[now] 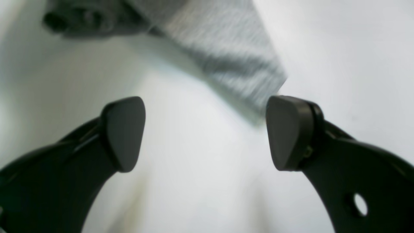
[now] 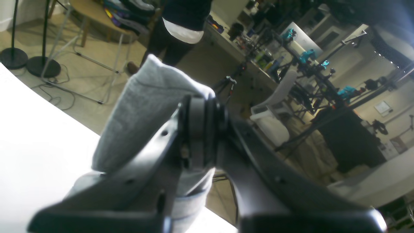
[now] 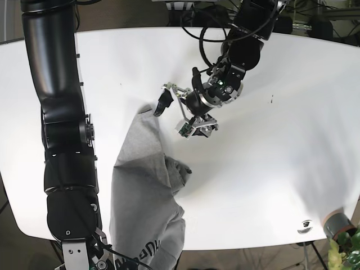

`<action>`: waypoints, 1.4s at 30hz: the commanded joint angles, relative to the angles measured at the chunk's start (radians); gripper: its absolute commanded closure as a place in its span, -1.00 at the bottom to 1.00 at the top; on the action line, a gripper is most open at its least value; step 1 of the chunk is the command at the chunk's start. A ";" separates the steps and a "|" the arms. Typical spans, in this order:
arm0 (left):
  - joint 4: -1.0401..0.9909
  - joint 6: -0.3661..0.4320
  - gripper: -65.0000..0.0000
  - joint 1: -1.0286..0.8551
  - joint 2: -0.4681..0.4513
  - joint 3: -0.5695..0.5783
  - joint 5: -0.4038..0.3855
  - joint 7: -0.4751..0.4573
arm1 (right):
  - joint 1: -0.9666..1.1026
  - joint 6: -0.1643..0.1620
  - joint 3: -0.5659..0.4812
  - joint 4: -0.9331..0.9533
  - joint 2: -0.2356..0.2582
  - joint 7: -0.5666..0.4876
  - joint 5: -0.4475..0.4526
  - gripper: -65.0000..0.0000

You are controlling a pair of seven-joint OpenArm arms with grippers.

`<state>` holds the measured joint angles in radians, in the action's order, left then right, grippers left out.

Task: Fold the T-shirt properly
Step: 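Lift the grey shirt with the right gripper, left gripper pinching a corner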

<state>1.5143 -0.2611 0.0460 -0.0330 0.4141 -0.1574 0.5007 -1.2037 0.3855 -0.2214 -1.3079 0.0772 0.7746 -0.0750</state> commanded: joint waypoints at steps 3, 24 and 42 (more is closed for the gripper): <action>-0.077 -0.007 -0.71 0.062 0.064 0.002 -0.012 -0.021 | -0.044 -0.012 0.007 -0.014 0.002 -0.034 0.002 0.93; -0.300 -0.004 -0.71 0.151 0.150 0.145 -0.008 -0.055 | -0.040 -0.012 0.050 -0.014 0.013 -0.036 0.011 0.93; -0.481 -0.004 0.56 0.211 0.147 0.141 -0.008 -0.055 | -0.009 -0.012 0.057 -0.019 0.029 -0.034 0.013 0.93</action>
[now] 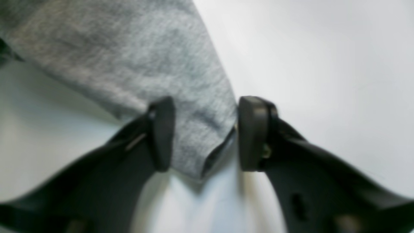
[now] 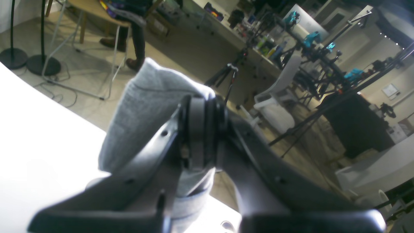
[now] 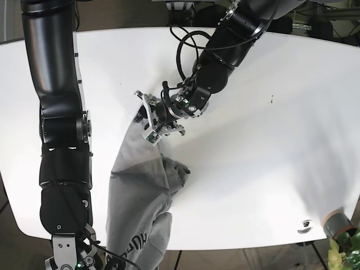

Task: Fold the T-shirt properly
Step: 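Lift the grey shirt with the right gripper, left gripper pinching a corner, then pull the grey shirt apart with both grippers and lay it flat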

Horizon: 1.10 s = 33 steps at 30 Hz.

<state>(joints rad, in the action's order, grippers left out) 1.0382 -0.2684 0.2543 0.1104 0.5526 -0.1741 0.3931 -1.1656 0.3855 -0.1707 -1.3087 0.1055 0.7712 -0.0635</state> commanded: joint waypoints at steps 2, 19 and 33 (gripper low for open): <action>0.000 0.004 0.85 0.003 -0.019 0.002 0.008 0.051 | -0.047 -0.012 0.006 -0.016 0.001 -0.031 0.001 0.93; 0.406 0.001 1.00 -0.034 -0.173 -0.319 0.002 0.117 | -0.055 -0.015 0.059 -0.010 0.076 -0.035 -0.009 0.93; 0.512 -0.121 1.00 0.173 -0.282 -0.742 0.003 0.307 | -0.072 -0.015 0.159 0.067 0.142 -0.037 -0.009 0.93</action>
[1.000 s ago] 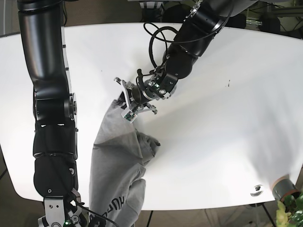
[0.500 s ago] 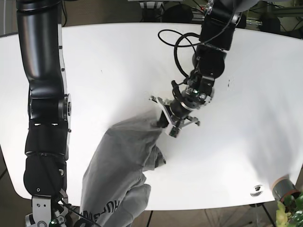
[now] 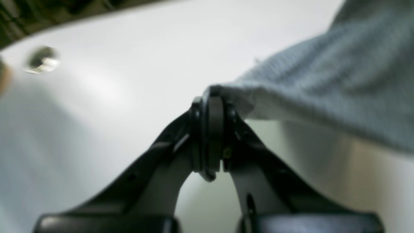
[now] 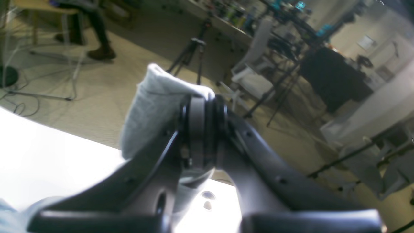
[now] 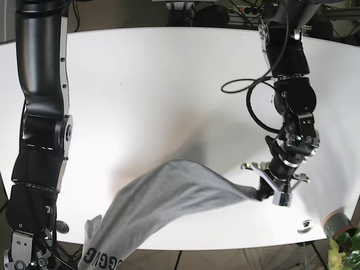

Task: Fold the T-shirt properly
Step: 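Pull the grey shirt apart with both grippers and lay it flat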

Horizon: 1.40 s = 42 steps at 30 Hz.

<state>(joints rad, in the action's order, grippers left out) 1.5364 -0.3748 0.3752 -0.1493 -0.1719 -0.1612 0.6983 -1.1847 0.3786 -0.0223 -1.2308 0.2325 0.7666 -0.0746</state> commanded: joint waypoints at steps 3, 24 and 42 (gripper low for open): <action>-0.006 -0.033 1.00 0.143 -0.062 -0.061 -0.008 0.027 | -0.053 -0.008 0.011 -0.010 0.024 -0.032 0.006 0.93; -0.024 -0.056 1.00 0.207 -0.235 -0.200 -0.011 0.051 | 0.239 -0.013 0.123 -0.281 0.041 0.037 0.012 0.93; 0.036 -0.186 1.00 -0.103 -0.232 -0.371 -0.008 0.051 | 0.857 -0.007 0.391 -0.582 -0.098 0.055 0.012 0.93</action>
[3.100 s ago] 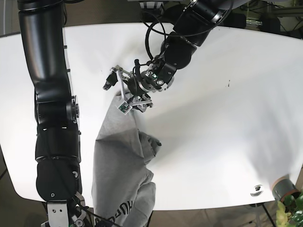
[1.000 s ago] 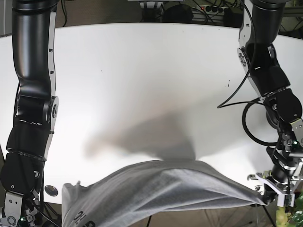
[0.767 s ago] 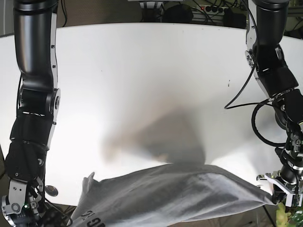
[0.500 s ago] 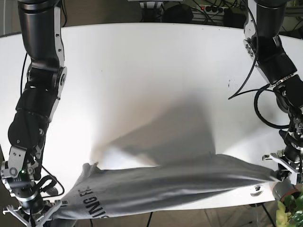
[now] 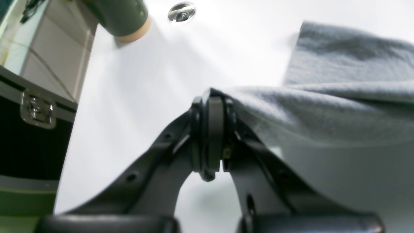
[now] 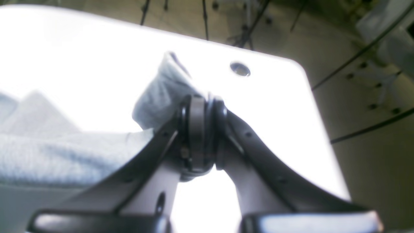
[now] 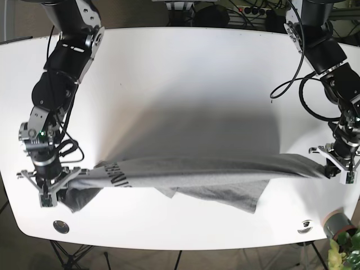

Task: Fold the T-shirt properly
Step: 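Pull the grey shirt apart with both grippers and lay it flat, then regrasp the grey shirt's hem corners with both grippers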

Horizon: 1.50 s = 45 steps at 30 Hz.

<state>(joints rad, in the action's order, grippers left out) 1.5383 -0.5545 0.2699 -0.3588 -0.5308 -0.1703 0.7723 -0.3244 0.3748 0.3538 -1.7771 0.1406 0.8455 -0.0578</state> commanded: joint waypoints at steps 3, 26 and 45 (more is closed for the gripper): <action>0.044 -0.014 1.00 -0.050 -0.023 -0.019 0.001 -0.023 | 0.075 -0.003 0.049 -0.065 -0.032 -0.025 -0.004 0.93; 0.101 -0.016 1.00 -0.403 -0.019 -0.071 -0.002 -0.029 | 0.417 0.082 0.324 -0.111 -0.249 -0.027 -0.003 0.93; 0.101 -0.144 1.00 -0.478 0.010 -0.206 0.004 -0.029 | 0.511 0.082 0.391 -0.060 -0.270 -0.024 0.028 0.44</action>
<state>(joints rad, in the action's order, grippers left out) 1.6196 -0.7074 -0.2161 -0.3248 -0.7303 -0.1623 0.7628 0.1825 0.4606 0.7429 -1.8065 -0.1360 0.8406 -0.0574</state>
